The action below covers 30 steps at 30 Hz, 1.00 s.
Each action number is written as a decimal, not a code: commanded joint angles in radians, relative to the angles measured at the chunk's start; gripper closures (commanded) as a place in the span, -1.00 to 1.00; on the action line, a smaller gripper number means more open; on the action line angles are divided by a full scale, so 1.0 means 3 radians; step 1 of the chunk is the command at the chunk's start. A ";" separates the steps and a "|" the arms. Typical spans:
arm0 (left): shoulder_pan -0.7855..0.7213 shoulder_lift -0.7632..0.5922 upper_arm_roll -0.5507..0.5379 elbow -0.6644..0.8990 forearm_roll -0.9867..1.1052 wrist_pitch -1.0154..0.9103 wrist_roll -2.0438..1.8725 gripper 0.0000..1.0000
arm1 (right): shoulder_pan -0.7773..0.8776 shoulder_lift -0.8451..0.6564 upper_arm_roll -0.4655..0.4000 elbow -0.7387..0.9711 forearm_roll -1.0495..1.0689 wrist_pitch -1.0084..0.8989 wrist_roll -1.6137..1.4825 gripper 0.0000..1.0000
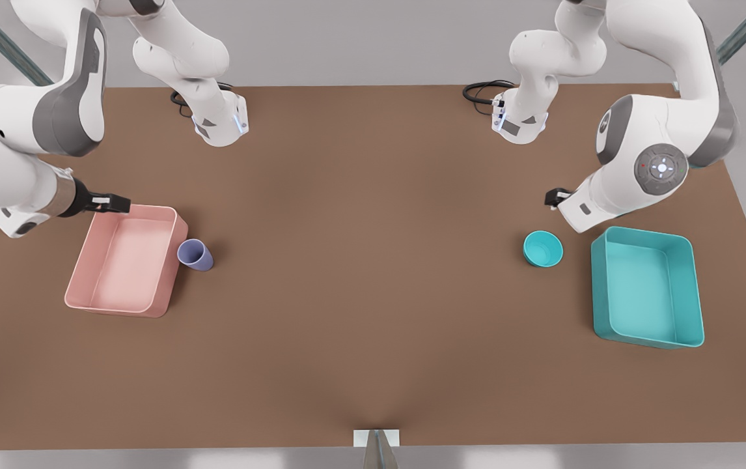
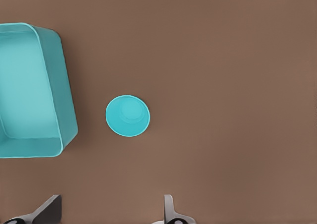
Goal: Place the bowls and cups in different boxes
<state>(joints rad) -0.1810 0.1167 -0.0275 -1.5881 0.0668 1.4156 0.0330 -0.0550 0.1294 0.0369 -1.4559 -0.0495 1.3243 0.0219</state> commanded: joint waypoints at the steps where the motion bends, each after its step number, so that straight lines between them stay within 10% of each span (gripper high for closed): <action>1: 0.0041 0.0000 0.0030 -0.0014 0.0018 0.0200 0.0104 -1.00 | 0.0015 -0.0022 0.0000 -0.0025 -0.0004 0.0162 0.0055 -1.00; 9: 0.0056 0.0705 0.0127 -0.0018 -0.0105 0.1293 0.0340 -1.00 | 0.0470 0.0923 0.0046 -0.0060 0.0119 0.1424 0.0280 -1.00; 20: 0.0056 0.0409 0.1232 -0.2447 -0.1577 0.3457 0.0698 -1.00 | 0.0378 0.0147 0.0046 -0.2157 0.0150 0.3081 0.0280 -1.00; 30: 0.0005 0.0613 0.1232 -0.2647 -0.1828 0.3519 0.0856 -1.00 | 0.0393 0.0177 0.0041 -0.2515 0.0155 0.3363 0.0275 -1.00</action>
<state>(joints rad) -0.1780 0.2977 0.3417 -2.3809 -0.4738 2.4289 0.1999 0.0635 0.1818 0.0493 -2.2076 -0.0054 2.2726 0.0856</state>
